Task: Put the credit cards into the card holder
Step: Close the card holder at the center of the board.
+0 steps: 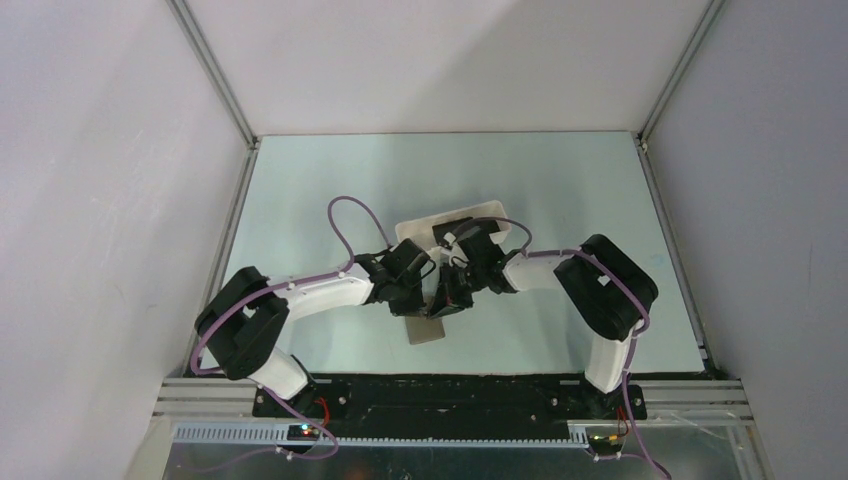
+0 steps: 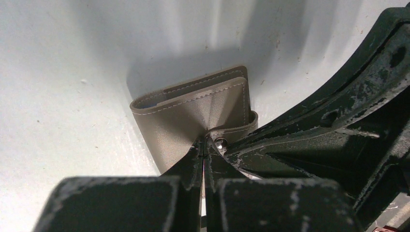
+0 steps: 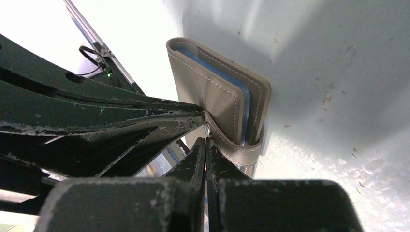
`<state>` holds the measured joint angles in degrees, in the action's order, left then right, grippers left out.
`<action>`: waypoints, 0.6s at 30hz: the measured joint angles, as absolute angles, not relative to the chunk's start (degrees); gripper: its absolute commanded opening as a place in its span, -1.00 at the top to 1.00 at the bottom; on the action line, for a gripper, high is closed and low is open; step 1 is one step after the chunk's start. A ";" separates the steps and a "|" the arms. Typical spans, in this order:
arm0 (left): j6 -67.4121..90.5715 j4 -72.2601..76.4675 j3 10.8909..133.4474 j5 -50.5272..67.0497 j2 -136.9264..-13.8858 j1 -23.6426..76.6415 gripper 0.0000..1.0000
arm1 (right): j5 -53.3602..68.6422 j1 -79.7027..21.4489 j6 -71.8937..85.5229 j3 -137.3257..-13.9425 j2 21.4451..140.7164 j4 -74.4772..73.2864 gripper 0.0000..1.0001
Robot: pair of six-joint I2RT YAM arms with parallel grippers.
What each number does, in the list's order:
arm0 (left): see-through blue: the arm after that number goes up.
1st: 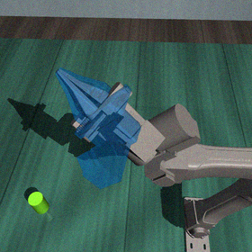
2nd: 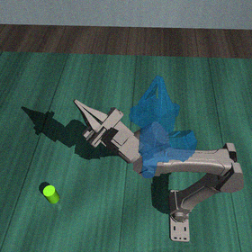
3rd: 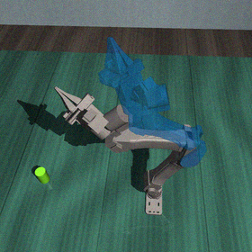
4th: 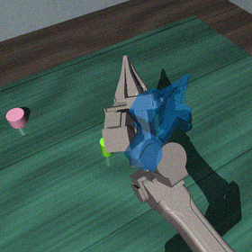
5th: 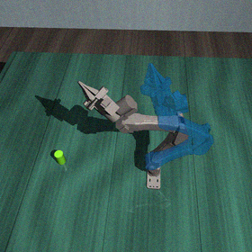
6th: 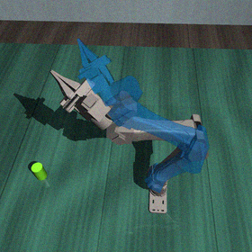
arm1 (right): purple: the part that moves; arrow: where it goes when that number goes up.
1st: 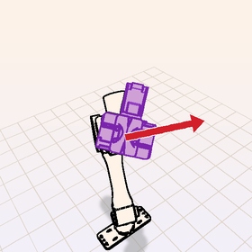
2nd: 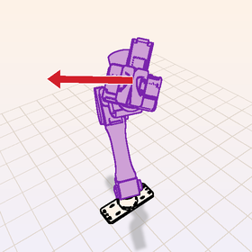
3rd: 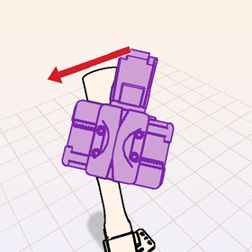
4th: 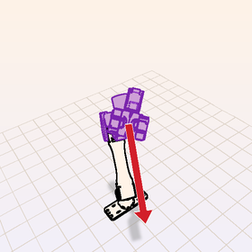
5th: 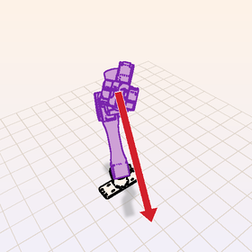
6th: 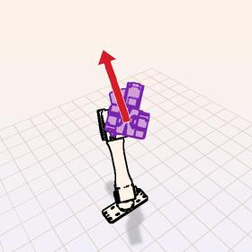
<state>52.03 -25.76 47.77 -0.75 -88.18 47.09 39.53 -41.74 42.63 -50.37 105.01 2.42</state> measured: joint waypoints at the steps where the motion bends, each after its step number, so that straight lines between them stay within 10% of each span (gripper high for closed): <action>1: 52.03 -25.76 47.77 -0.75 -88.18 47.09 1.00 | 39.55 -41.80 42.63 -50.48 105.21 2.39 1.00; 18: 52.01 -25.91 47.77 -0.89 -88.18 47.07 1.00 | 40.77 -41.80 42.44 -53.84 107.87 -1.93 1.00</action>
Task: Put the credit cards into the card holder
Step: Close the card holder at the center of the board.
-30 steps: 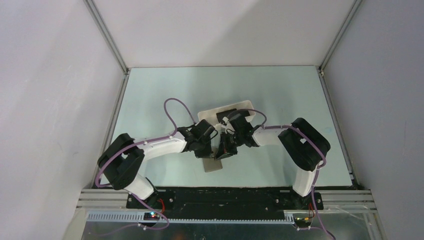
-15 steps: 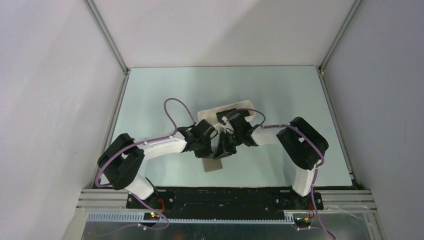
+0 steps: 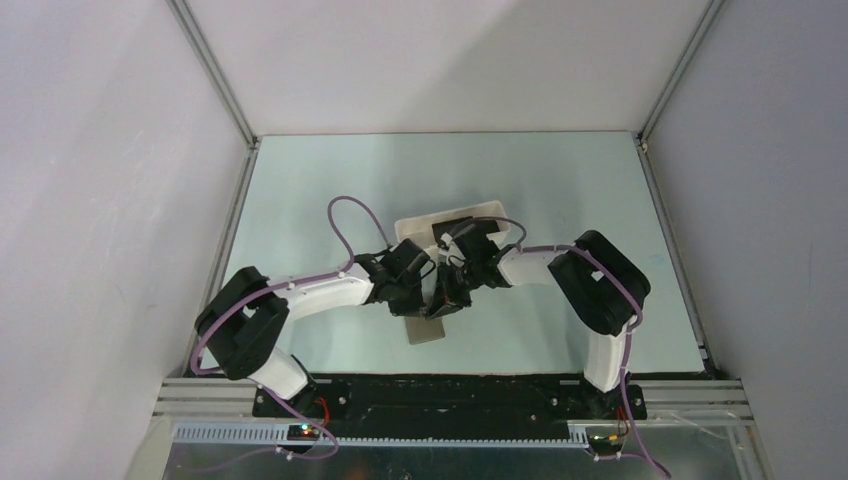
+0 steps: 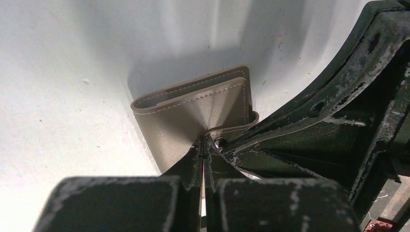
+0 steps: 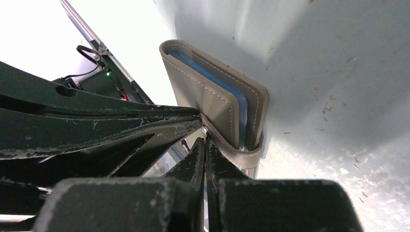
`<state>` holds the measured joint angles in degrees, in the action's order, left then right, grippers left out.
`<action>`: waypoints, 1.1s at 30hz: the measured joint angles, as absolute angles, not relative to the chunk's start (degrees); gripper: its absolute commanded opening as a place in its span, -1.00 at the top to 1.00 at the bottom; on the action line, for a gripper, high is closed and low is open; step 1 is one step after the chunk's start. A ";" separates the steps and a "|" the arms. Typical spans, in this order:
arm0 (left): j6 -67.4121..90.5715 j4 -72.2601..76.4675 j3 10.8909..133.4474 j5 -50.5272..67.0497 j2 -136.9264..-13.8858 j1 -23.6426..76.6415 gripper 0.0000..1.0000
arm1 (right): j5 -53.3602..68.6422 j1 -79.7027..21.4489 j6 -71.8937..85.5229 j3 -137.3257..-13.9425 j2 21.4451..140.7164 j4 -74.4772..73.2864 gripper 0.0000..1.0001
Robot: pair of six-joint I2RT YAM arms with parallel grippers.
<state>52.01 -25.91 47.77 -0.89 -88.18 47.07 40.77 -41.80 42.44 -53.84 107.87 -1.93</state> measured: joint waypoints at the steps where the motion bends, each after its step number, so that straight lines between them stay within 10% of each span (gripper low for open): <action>1: 52.01 -25.91 47.77 -0.89 -88.18 47.07 1.00 | 40.80 -41.80 42.44 -54.13 108.03 -2.35 1.00; 33: 51.99 -26.22 47.77 -0.93 -88.18 47.09 1.00 | 33.65 -44.53 40.88 -65.30 112.88 -22.72 1.00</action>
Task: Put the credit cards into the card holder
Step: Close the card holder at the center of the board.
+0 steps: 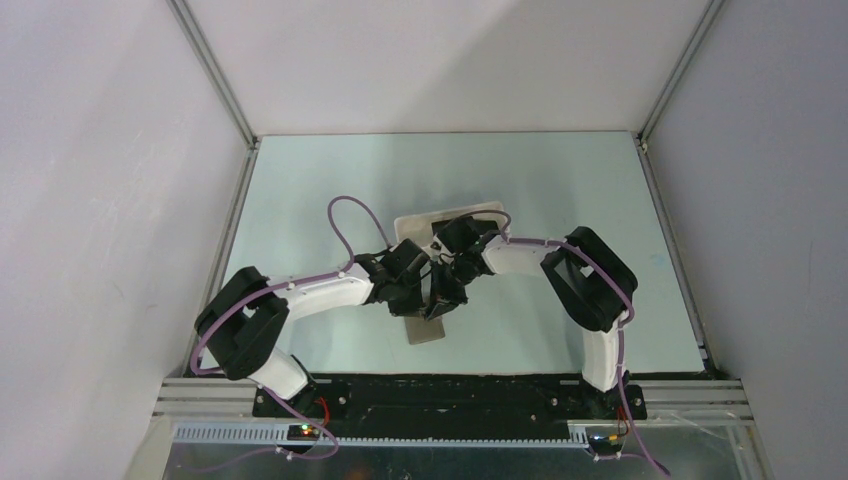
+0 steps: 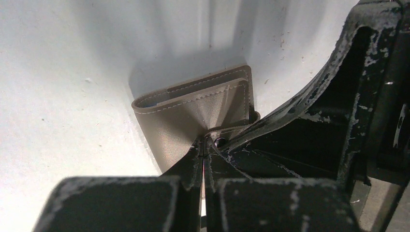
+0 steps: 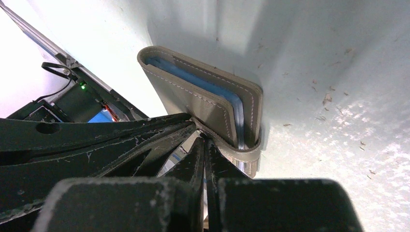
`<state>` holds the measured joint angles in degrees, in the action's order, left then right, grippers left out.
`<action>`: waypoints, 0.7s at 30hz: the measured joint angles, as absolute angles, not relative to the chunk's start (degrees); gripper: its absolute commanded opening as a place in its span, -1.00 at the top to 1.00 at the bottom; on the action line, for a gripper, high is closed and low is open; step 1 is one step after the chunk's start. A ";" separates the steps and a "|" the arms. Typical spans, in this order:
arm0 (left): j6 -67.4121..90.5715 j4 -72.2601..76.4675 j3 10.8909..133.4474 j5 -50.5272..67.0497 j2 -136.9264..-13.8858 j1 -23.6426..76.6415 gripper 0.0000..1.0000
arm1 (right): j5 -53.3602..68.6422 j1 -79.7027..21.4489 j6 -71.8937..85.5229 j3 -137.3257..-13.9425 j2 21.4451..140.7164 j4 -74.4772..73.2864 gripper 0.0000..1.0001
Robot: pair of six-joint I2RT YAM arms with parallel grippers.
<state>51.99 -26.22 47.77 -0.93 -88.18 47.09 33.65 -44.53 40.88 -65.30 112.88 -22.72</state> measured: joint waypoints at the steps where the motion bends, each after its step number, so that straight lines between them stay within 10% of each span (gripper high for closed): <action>1: 51.99 -26.24 47.77 -0.95 -88.18 47.11 1.00 | 33.69 -44.51 40.93 -65.28 112.92 -22.74 1.00; 21: 52.01 -25.85 47.77 -1.02 -88.18 47.46 1.00 | 30.30 -42.39 36.29 -53.98 97.01 -18.98 1.00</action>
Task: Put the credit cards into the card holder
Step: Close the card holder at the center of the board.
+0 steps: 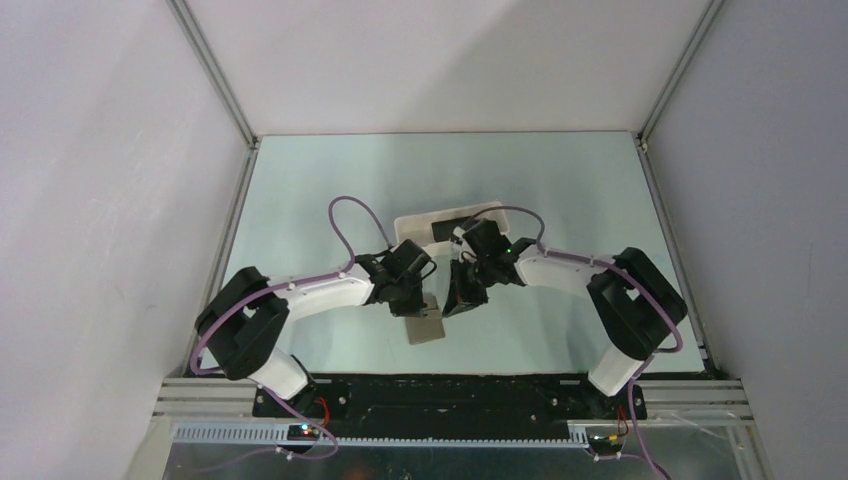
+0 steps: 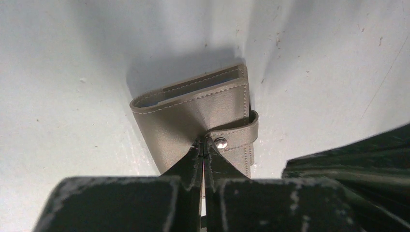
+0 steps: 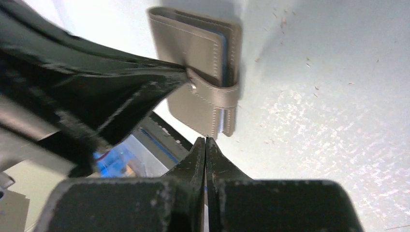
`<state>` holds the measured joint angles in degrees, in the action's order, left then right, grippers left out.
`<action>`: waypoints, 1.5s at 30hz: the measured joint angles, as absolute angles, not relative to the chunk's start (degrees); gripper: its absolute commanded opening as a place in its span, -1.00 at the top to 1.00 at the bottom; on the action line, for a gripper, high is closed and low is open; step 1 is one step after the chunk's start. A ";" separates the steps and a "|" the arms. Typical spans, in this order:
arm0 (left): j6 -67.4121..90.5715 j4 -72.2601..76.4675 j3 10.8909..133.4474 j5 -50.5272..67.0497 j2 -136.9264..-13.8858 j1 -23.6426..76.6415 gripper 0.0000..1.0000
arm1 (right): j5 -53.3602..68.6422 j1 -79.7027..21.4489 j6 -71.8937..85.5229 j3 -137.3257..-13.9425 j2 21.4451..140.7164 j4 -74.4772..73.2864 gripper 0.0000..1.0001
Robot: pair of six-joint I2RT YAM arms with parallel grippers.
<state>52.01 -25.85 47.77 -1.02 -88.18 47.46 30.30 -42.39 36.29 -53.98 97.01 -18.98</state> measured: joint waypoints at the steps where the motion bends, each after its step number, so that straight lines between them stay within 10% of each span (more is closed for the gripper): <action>1: 52.01 -25.85 47.77 -1.02 -88.18 47.48 1.00 | 30.74 -41.74 36.32 -53.98 96.12 -18.48 1.00; 45: 50.94 -26.09 47.64 -4.40 -86.56 50.74 1.00 | 31.55 -43.81 37.10 -60.14 101.03 -16.60 1.00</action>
<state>50.94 -26.09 47.64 -4.40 -86.56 50.74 31.55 -43.81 37.10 -60.14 101.03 -16.60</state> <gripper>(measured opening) 0.003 0.007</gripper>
